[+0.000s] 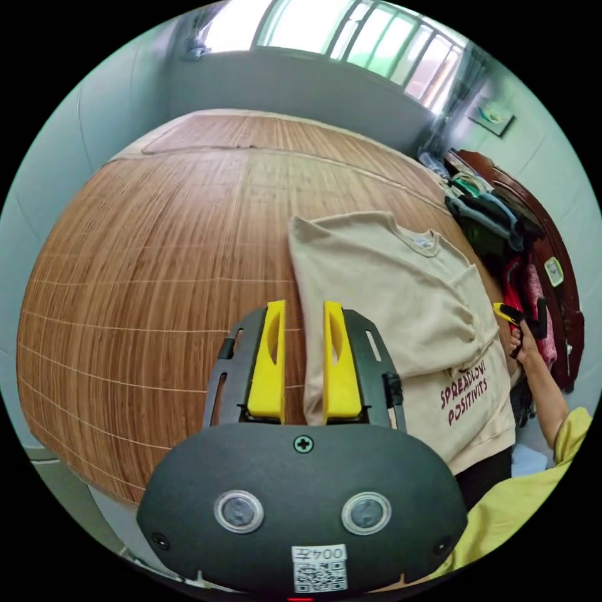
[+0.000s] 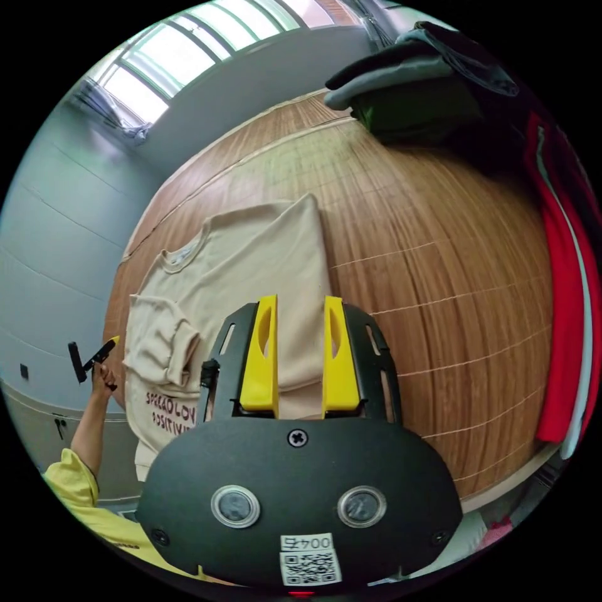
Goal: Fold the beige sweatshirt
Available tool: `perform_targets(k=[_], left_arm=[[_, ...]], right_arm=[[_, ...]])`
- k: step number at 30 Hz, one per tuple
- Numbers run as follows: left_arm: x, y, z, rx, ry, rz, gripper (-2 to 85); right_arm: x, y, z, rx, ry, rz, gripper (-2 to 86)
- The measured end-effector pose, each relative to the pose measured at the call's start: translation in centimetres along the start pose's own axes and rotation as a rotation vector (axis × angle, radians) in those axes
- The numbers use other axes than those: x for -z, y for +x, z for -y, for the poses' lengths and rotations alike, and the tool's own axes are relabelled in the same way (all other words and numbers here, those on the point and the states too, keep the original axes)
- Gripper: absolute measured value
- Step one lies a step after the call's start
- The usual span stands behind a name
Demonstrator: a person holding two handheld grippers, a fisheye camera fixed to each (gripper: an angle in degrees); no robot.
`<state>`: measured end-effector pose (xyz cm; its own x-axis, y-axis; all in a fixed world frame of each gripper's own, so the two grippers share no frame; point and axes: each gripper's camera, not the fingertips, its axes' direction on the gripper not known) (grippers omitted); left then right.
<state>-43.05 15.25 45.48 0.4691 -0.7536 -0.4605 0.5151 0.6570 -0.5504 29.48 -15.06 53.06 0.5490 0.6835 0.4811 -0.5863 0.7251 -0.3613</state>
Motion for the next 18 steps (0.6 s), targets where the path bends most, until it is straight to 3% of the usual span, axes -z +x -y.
perform_targets(k=[2,10,18], left_arm=[[-1.7,-0.6,0.1,0.03,-0.05,-0.052,11.1],[-2.1,0.3,-1.8,0.083,0.045,-0.119,9.5],[-3.0,2.9,-1.4,0.023,-0.001,-0.062,4.7]], right_arm=[[-0.8,-0.7,0.2,0.008,-0.029,-0.057,11.2],[-1.4,-4.2,-1.2,0.063,-0.042,-0.108,9.4],[-1.2,-6.4,-2.6,0.091,-0.032,-0.157,7.3]])
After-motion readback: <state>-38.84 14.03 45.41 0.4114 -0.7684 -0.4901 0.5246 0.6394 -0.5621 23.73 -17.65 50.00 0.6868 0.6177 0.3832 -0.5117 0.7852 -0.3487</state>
